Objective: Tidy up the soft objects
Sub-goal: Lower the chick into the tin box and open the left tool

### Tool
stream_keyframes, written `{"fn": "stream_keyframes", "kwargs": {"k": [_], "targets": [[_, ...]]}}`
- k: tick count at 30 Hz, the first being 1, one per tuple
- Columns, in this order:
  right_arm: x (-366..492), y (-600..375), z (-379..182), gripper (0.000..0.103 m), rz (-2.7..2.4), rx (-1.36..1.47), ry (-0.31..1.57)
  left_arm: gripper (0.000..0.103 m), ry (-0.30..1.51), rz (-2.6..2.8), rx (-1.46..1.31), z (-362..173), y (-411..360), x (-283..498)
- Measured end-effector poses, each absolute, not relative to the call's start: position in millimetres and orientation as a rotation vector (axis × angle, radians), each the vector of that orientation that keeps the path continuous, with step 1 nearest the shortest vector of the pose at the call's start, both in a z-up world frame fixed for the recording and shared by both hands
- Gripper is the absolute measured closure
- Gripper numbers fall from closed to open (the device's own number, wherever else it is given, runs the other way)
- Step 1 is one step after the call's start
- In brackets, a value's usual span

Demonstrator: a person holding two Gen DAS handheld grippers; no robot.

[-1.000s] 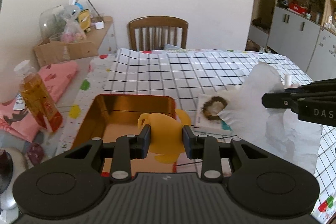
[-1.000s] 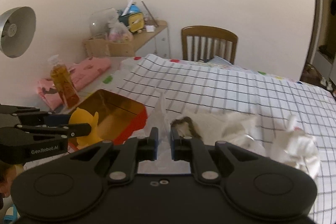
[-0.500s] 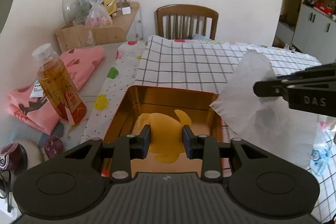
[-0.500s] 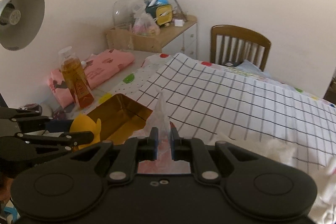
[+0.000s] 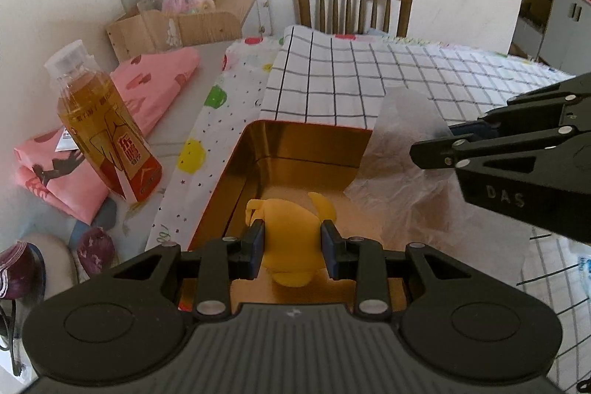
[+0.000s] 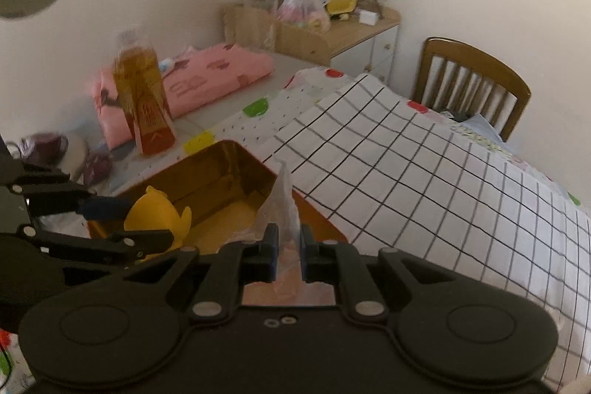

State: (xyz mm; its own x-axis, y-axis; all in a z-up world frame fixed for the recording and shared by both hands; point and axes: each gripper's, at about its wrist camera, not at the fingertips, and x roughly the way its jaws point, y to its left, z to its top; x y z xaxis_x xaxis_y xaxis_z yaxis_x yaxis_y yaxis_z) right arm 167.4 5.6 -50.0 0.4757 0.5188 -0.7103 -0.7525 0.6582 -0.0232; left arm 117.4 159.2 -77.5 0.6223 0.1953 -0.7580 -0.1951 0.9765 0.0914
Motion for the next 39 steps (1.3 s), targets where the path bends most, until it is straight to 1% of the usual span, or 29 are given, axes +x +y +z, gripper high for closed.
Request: {"fn": "stream_keyframes", "kwargs": {"k": [15,18,23,26,28,29,31,33,35,37,39], "targets": [[186,26,-82,0.092,0.797,-0.435,0.754,0.072,0.943,0.229,0.02,-105,156,140],[186,27,-84,0.088,0.803,-0.445,0.746,0.072,0.949,0.235,0.026,-108,156,142],[186,28,-87,0.086,0.81,-0.462,0.742,0.071,0.952,0.245,0.004,-109,159,144],[186,28,-89,0.082,0.821,-0.461,0.748,0.07,0.952,0.243,0.01,-111,159,144],[186,27,-89,0.08,0.827,-0.461,0.752,0.062,0.944,0.247,0.015,-109,158,143],[186,27,-89,0.078,0.83,-0.466,0.749,0.06,0.939,0.251,0.017,-109,158,143],[185,27,-89,0.073,0.832,-0.47,0.743,0.054,0.936,0.259,0.013,-107,159,143],[184,26,-89,0.067,0.834,-0.467,0.741,0.054,0.938,0.254,-0.003,-105,160,143],[184,24,-87,0.066,0.832,-0.462,0.741,0.054,0.934,0.247,-0.007,-103,159,142],[185,22,-85,0.062,0.828,-0.451,0.742,0.048,0.928,0.245,0.003,-102,158,142],[185,20,-82,0.058,0.823,-0.446,0.739,0.046,0.918,0.241,0.003,-99,156,140]]}}
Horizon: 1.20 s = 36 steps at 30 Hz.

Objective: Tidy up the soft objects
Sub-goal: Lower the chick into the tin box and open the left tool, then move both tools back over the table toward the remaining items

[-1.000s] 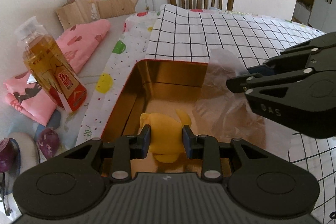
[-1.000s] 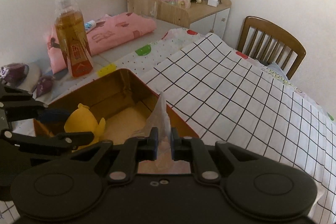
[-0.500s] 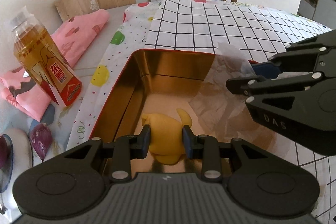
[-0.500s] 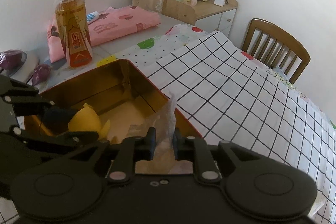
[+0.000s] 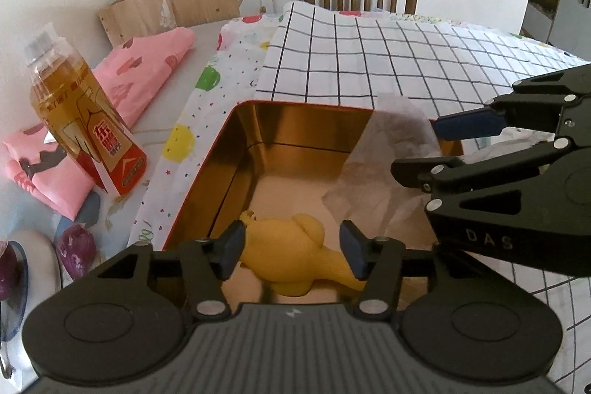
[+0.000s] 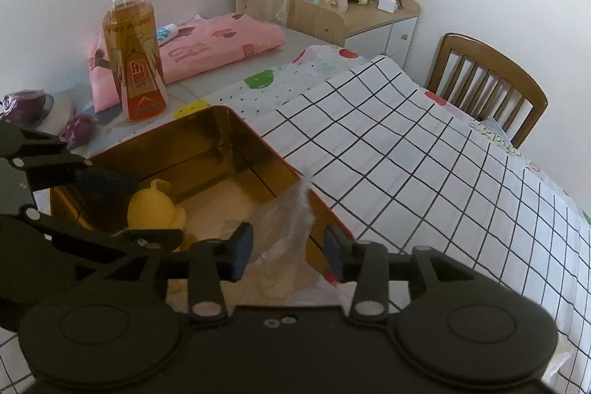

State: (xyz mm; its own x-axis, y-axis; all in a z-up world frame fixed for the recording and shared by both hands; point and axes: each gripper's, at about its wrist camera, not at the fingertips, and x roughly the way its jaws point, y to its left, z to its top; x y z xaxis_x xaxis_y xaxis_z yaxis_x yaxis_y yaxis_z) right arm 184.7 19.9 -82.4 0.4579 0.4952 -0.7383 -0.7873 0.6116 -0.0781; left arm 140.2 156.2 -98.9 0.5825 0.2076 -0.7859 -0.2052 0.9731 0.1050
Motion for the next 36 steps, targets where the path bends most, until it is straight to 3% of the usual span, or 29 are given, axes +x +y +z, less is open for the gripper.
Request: {"fn": "stream_keyframes", "kwargs": {"k": [14,21,34,36], "targets": [[175,-7,-50,0.038,0.792,-0.359,0.691,0.044,0.833,0.214,-0.014,-68,149,121],[162,-20,-31,0.023,0.782,-0.306,0.66,0.04,0.789,0.207,-0.007,-54,147,109],[126,-49,-1,0.016,0.758,-0.228,0.603,0.038,0.707,0.14,0.008,-28,129,75],[120,-56,2,0.015,0.754,-0.206,0.601,0.032,0.693,0.122,0.016,-24,124,69]]}}
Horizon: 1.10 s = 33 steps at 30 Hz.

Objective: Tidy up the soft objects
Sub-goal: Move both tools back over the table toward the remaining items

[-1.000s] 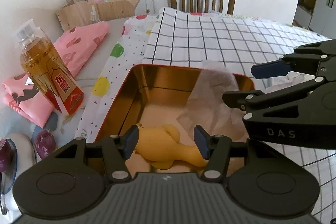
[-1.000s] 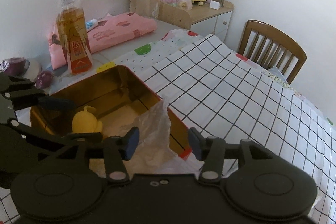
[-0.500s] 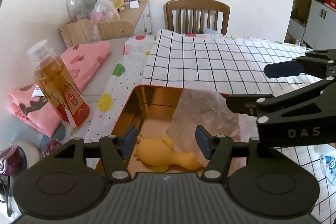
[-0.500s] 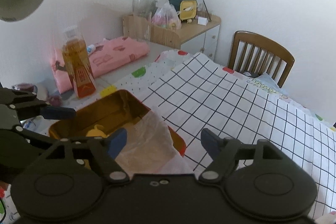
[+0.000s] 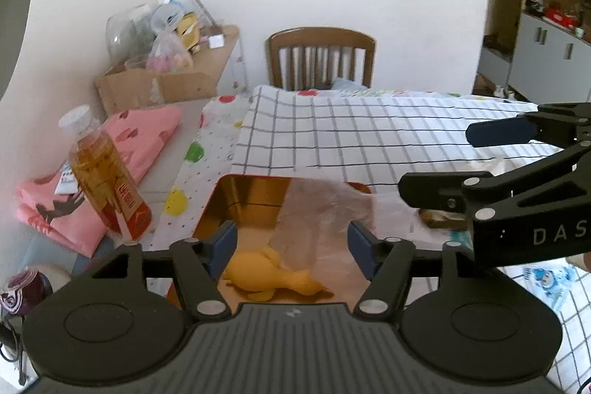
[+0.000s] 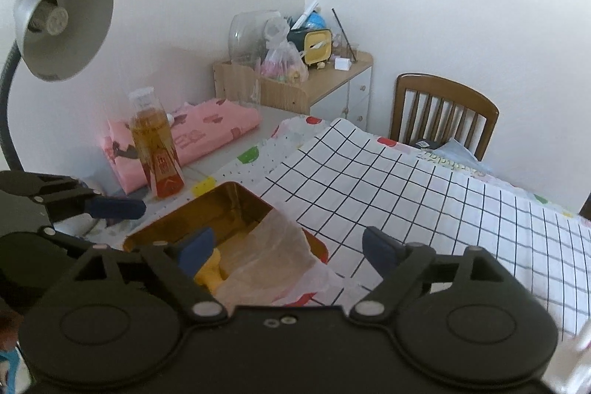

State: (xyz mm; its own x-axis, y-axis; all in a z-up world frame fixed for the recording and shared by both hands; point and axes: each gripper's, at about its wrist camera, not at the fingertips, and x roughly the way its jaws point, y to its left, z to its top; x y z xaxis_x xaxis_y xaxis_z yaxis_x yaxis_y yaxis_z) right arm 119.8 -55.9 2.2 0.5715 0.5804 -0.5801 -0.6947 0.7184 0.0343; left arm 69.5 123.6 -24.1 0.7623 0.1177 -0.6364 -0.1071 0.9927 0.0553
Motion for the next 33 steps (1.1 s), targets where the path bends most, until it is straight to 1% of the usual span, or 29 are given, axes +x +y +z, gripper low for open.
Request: {"fn": "stream_keyframes", "kwargs": {"k": [1,3,9,13,29,32,33], "targets": [[116,-60,4,0.014,0.752,-0.196,0.599,0.028,0.685,0.112,0.019,-22,121,67],[109,-66,7,0.011,0.746,-0.179,0.591,0.027,0.669,0.093,0.032,-18,113,62],[89,-92,18,0.008,0.711,-0.146,0.565,0.027,0.645,0.034,0.045,-10,93,51],[76,-110,23,0.006,0.679,-0.131,0.545,0.021,0.627,-0.009,0.046,-6,81,43],[42,-192,26,0.002,0.519,-0.07,0.524,0.019,0.599,-0.157,0.042,-1,29,35],[38,-212,24,0.001,0.492,-0.056,0.523,0.014,0.596,-0.186,0.028,-1,19,39],[37,-217,23,0.001,0.483,-0.05,0.525,0.01,0.595,-0.194,0.023,-1,16,40]]}}
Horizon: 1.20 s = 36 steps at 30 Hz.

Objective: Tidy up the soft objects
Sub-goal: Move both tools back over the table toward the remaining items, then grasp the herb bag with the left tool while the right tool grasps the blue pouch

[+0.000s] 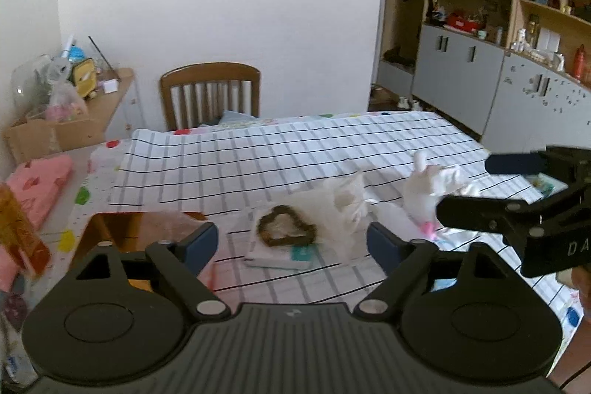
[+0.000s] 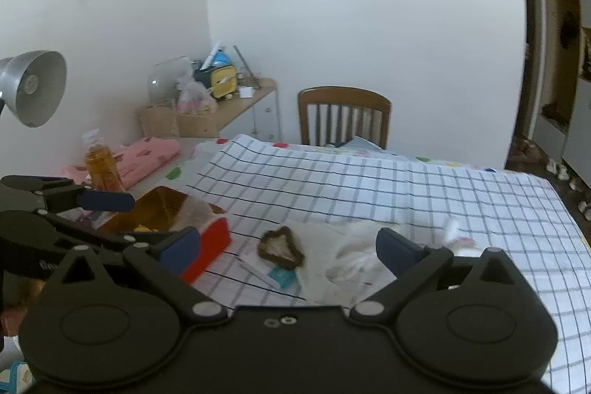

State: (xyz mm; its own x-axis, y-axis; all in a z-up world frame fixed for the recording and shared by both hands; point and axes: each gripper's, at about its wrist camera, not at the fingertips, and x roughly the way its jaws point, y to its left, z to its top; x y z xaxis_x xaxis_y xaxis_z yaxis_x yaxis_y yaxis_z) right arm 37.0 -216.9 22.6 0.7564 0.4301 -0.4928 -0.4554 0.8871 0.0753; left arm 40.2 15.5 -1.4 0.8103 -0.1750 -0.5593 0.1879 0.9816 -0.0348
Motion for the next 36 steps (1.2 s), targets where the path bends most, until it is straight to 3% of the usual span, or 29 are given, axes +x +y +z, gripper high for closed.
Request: {"fn": "stream_keyframes", "kwargs": {"k": [3,19,36], "targets": [[35,-238,18,0.001,0.449,-0.042,0.532,0.003,0.574,-0.22,0.003,-3,8,42],[49,-284,-32,0.0,0.375,-0.068,0.618,0.003,0.616,-0.187,0.013,-37,-23,60],[70,-269,-98,0.002,0.408,-0.117,0.797,0.003,0.796,-0.13,-0.026,-93,-14,70]]}}
